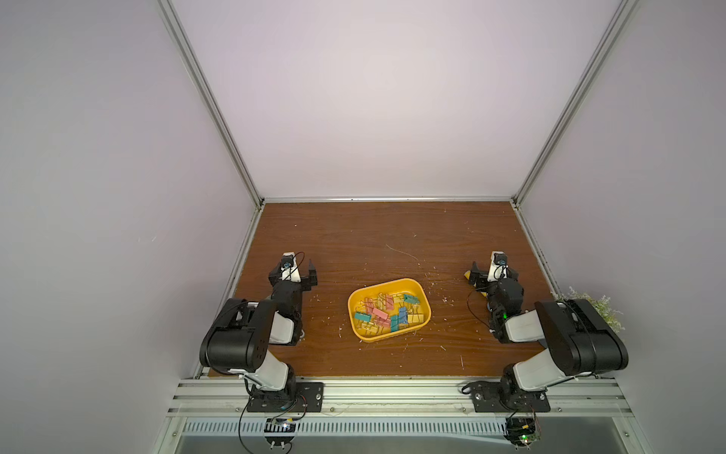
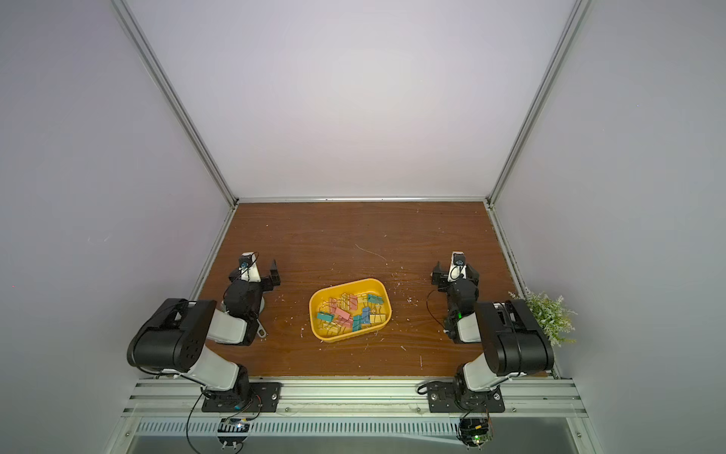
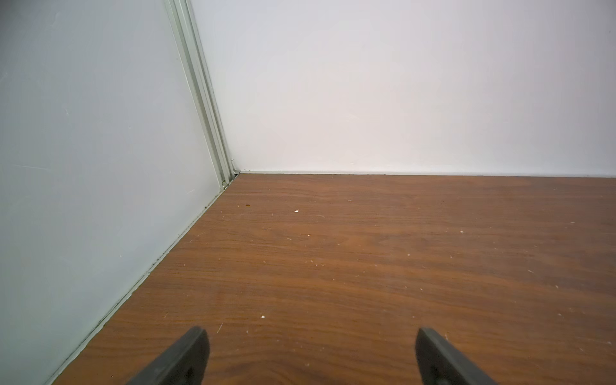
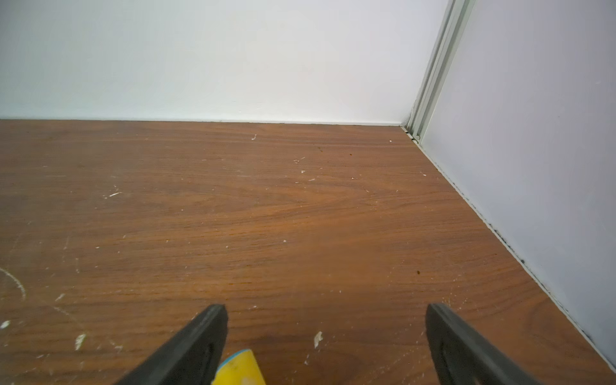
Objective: Take out the binder clips from the storage box
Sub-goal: Move the storage box to the center of the board.
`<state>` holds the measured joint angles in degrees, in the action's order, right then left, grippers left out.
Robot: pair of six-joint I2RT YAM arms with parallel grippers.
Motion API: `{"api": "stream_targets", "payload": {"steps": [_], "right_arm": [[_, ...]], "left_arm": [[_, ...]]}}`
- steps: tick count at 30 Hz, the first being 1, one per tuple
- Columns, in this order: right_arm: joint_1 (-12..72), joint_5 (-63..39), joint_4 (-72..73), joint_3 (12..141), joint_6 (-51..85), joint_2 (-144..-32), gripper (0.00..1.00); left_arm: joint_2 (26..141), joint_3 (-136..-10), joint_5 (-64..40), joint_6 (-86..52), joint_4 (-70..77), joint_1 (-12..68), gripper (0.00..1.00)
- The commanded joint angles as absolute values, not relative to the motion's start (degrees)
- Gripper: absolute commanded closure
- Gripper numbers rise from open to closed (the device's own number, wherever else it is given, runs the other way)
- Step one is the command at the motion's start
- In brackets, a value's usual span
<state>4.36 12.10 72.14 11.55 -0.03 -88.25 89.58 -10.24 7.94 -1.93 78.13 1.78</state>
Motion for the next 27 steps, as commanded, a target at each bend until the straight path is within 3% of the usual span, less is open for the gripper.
{"api": "stream_targets", "payload": {"steps": [1,15,21,23,27], "right_arm": [[4.1,10.2,72.8,12.9,-0.4,-87.3,0.01],[4.1,8.4,74.2,11.9,-1.2,-86.7,0.01],[4.5,6.5,78.5,7.3,-2.5,-81.5,0.00],[4.5,7.5,71.8,8.4,-1.4,-76.3,0.01],[4.5,11.1,42.2,16.7,4.2,-65.4,0.01]], "left_arm": [[89.1,-10.9,7.4,-1.9,77.9,1.0,0.00],[88.7,-10.2,7.9,-1.7,78.6,1.4,0.00],[84.8,-4.2,15.6,0.2,87.4,5.2,0.01],[81.3,-3.3,17.2,0.0,86.2,5.3,0.01],[69.7,-3.9,20.5,-1.3,75.7,5.8,0.01]]}}
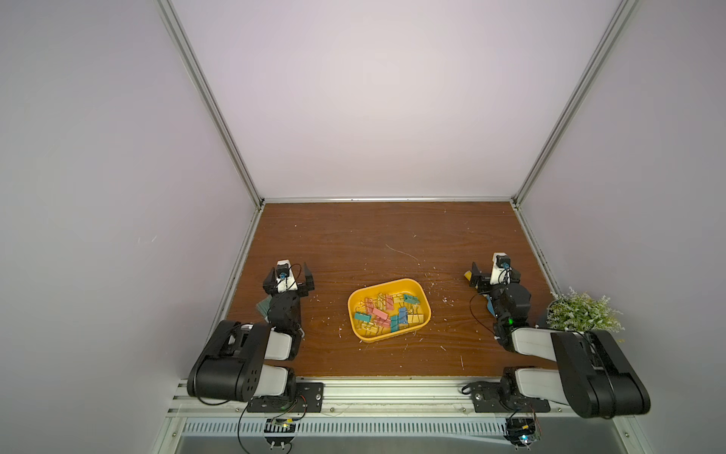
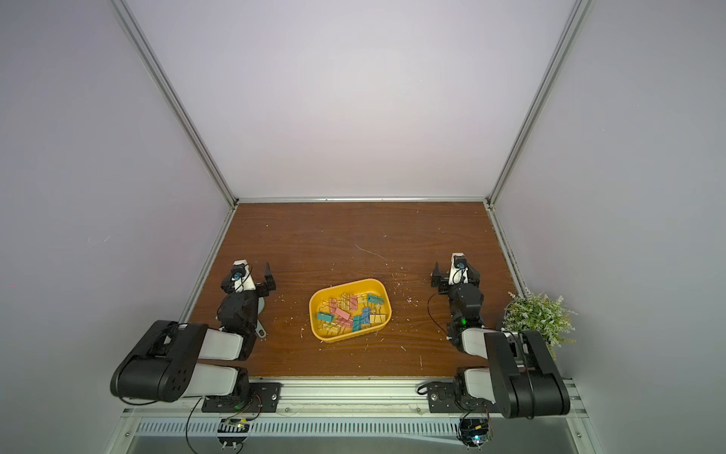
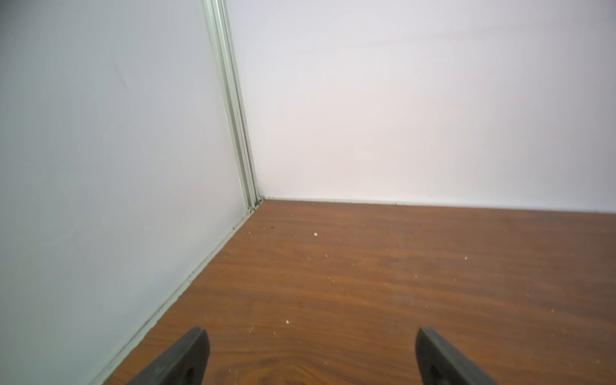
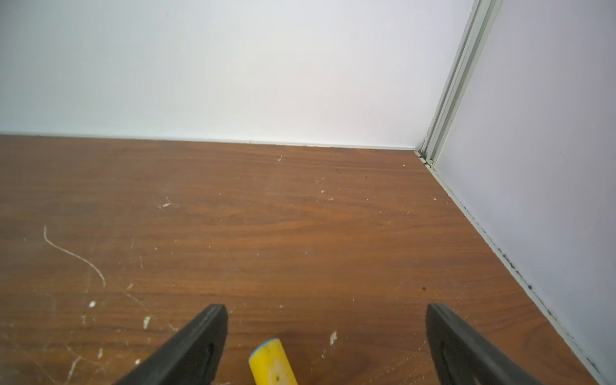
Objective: Take out the binder clips from the storage box
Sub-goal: Move the storage box to the center of the board.
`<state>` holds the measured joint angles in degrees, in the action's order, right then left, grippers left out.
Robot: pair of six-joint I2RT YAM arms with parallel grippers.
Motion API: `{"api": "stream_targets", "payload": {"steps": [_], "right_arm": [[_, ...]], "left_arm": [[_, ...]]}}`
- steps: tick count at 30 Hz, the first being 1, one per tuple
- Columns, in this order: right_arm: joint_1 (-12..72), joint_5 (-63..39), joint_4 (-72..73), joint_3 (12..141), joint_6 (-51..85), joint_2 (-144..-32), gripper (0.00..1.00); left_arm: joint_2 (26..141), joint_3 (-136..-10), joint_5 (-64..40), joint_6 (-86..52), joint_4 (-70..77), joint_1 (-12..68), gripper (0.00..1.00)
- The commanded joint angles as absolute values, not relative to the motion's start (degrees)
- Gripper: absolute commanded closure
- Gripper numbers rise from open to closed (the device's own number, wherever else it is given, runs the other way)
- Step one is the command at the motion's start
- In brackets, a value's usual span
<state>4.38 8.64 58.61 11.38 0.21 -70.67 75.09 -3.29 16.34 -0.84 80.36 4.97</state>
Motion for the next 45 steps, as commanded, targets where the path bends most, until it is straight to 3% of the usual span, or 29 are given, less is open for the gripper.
{"api": "stream_targets", "payload": {"steps": [1,4,8,14,20,24,28,34,37,45], "right_arm": [[4.5,12.4,36.9,18.4,7.0,-63.3,0.01],[4.5,12.9,22.5,23.2,19.8,-57.4,0.01],[4.2,-9.3,15.3,26.1,20.6,-51.8,0.01],[4.7,-25.2,11.1,26.3,31.0,-52.1,0.07],[4.8,-14.0,-1.0,26.8,30.1,-57.8,0.14],[4.9,-17.8,-2.3,28.7,27.2,-64.2,0.17],[5.9,-20.7,-3.6,30.8,26.8,-66.4,0.18],[13.9,-24.5,-3.0,29.9,29.2,-62.5,0.26],[19.9,-24.4,-1.8,29.4,31.9,-61.6,0.33],[26.8,-22.9,3.8,28.6,37.2,-63.6,0.33]], "left_arm": [[66.1,-4.2,22.6,-3.9,72.8,5.8,0.00],[56.6,-4.6,23.6,-10.5,65.0,5.8,0.01],[47.6,-6.7,21.8,-20.4,51.7,5.8,0.00],[40.3,-6.6,6.0,-36.0,41.3,5.6,0.00],[40.6,-7.4,-11.8,-43.4,36.2,4.0,0.00],[43.9,-11.8,-18.6,-41.2,26.5,5.1,0.00],[46.2,-15.5,-17.4,-39.5,14.9,9.2,0.00],[44.9,-16.3,-12.2,-40.8,4.1,17.8,0.00],[43.1,-15.0,-12.8,-44.8,3.4,22.4,0.00],[46.2,-12.3,-16.7,-51.4,10.8,30.3,0.00]]}}
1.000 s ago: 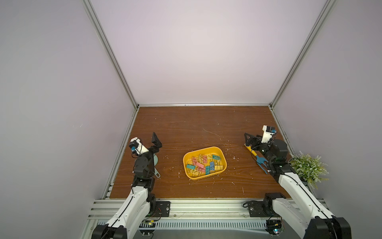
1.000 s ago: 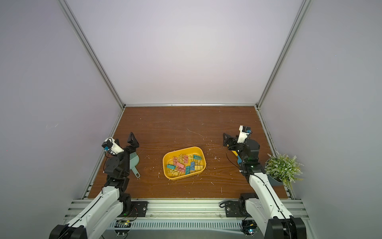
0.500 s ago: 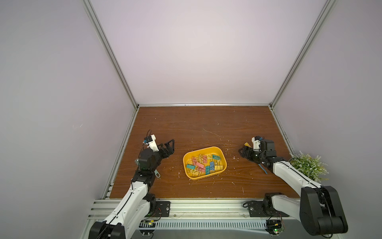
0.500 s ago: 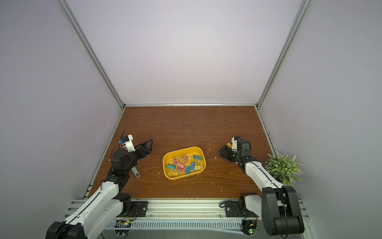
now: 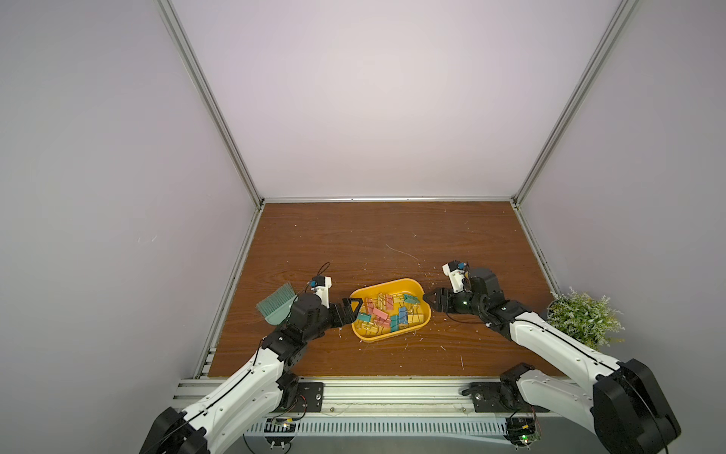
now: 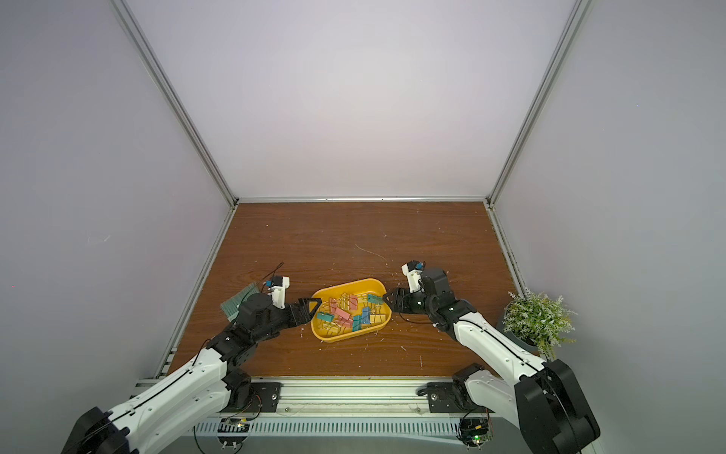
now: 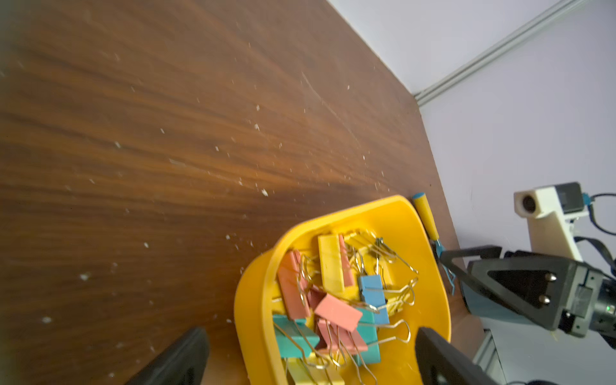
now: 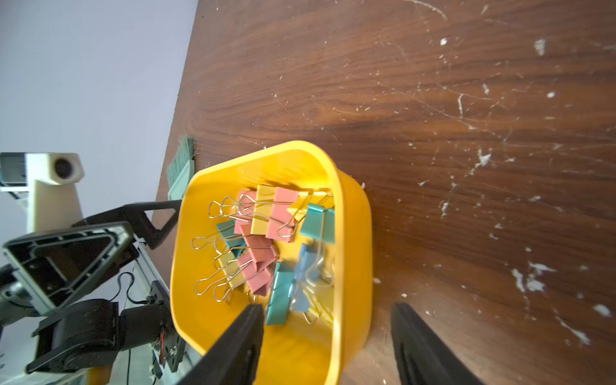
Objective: Take out the binder clips from the storage box
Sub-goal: Move the storage box to the center of the board.
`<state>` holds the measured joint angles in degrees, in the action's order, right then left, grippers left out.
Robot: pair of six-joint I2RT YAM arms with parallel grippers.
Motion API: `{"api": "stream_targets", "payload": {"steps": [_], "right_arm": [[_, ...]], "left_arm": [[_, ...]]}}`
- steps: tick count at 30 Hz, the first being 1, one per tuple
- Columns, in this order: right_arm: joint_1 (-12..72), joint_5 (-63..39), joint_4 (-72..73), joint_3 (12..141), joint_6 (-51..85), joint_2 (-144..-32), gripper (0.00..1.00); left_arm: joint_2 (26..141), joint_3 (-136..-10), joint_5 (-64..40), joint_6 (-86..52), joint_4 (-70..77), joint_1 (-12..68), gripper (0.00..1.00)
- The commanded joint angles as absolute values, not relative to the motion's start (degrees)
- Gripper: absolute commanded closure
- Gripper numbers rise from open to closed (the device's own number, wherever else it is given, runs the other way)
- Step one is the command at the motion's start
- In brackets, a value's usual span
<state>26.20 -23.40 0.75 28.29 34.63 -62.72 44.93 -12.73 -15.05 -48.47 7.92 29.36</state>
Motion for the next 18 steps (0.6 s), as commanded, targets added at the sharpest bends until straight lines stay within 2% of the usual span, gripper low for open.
{"api": "stream_targets", "payload": {"steps": [1,18], "right_arm": [[27.0,-22.7,3.8,28.8,37.2,-64.0,0.33],[32.1,-23.9,13.6,31.6,43.4,-73.0,0.33]], "left_arm": [[46.7,-12.1,-17.1,-51.9,12.2,30.4,0.00],[60.9,-16.2,-19.7,-58.8,33.6,30.4,0.00]]}}
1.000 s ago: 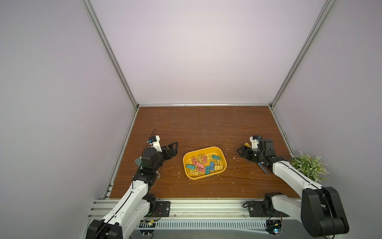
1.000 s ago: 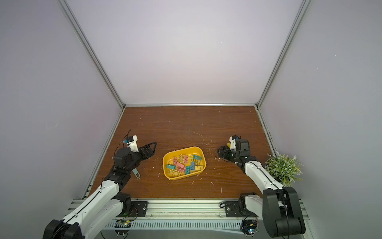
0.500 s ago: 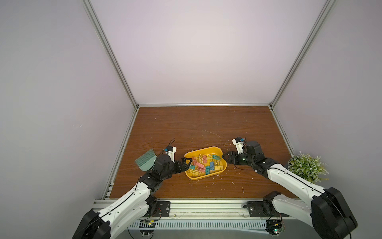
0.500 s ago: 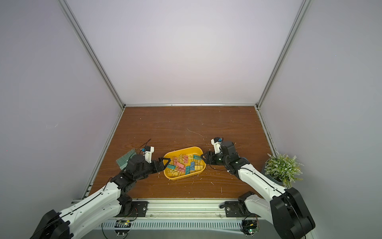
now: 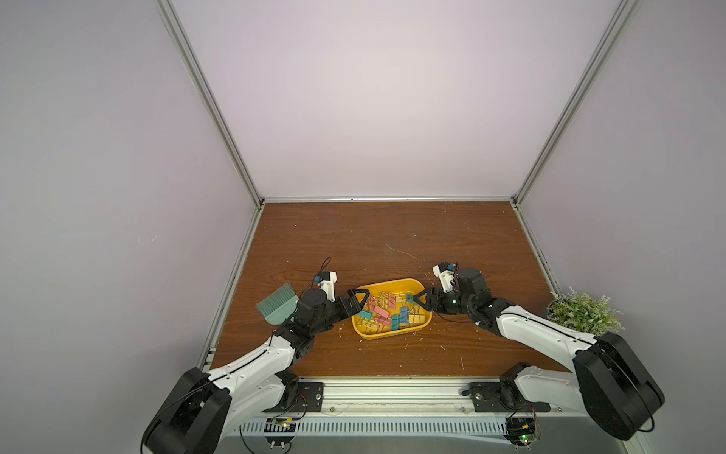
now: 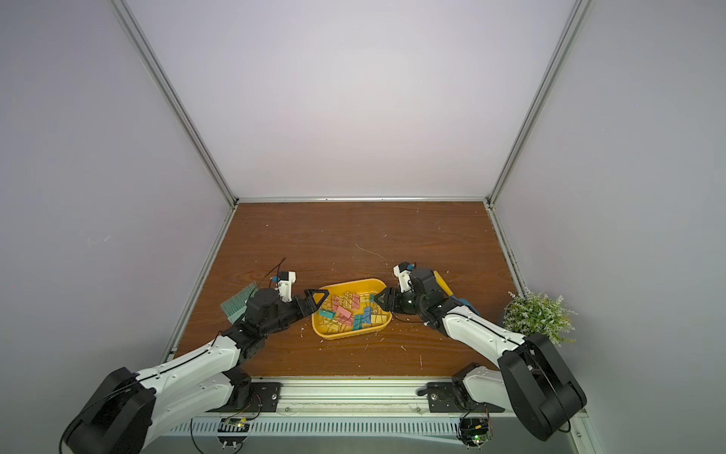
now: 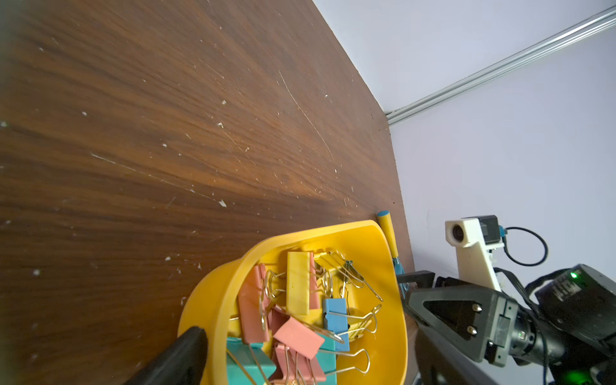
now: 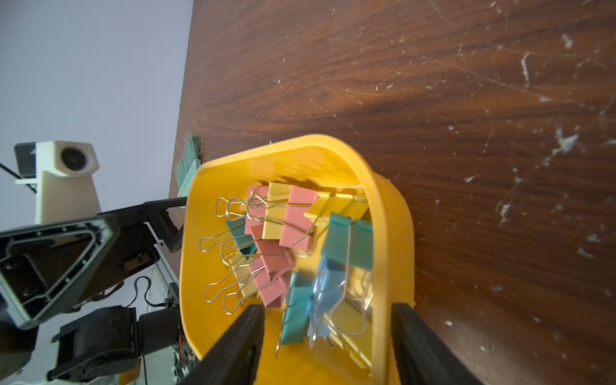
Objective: Take out the binder clips from the storage box
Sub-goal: Move the storage box to the center of the board.
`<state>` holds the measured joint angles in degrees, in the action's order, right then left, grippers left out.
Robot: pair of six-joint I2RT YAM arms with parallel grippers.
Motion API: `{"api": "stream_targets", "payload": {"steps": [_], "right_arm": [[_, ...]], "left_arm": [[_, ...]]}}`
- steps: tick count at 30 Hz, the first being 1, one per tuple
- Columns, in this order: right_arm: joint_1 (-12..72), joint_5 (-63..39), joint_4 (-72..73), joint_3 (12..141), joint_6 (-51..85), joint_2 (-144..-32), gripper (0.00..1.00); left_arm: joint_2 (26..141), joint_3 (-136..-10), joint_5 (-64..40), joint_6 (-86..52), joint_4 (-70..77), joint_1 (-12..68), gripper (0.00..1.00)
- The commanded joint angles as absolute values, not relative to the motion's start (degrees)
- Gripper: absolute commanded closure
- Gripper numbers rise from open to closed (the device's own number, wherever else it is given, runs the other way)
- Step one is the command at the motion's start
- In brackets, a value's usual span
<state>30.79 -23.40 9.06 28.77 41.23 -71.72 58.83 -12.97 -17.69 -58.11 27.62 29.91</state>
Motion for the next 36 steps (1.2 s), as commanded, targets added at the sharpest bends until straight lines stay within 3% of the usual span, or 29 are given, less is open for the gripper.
{"api": "stream_targets", "payload": {"steps": [1,17,25,28,33,36], "right_arm": [[32.2,-23.6,14.1,32.1,44.0,-74.0,0.33],[32.9,-22.7,14.2,46.1,45.4,-91.0,0.28],[32.9,0.5,-5.6,52.4,31.7,-88.9,0.27],[33.2,3.2,-9.3,54.5,24.3,-86.6,0.33],[35.7,1.0,-11.2,55.7,12.1,-84.2,0.59],[37.8,2.9,-13.1,56.8,8.2,-85.0,0.65]], "left_arm": [[62.4,-17.1,-19.7,-58.4,33.9,30.3,0.00],[78.7,-28.6,-25.2,-51.4,31.1,17.5,0.00],[77.7,-27.9,-24.5,-49.1,27.5,15.5,0.00],[75.6,-27.1,-23.2,-47.5,25.0,15.5,0.00],[70.9,-25.8,-20.8,-44.3,20.6,15.5,0.00],[66.4,-24.1,-18.1,-43.9,18.8,15.6,0.00]]}}
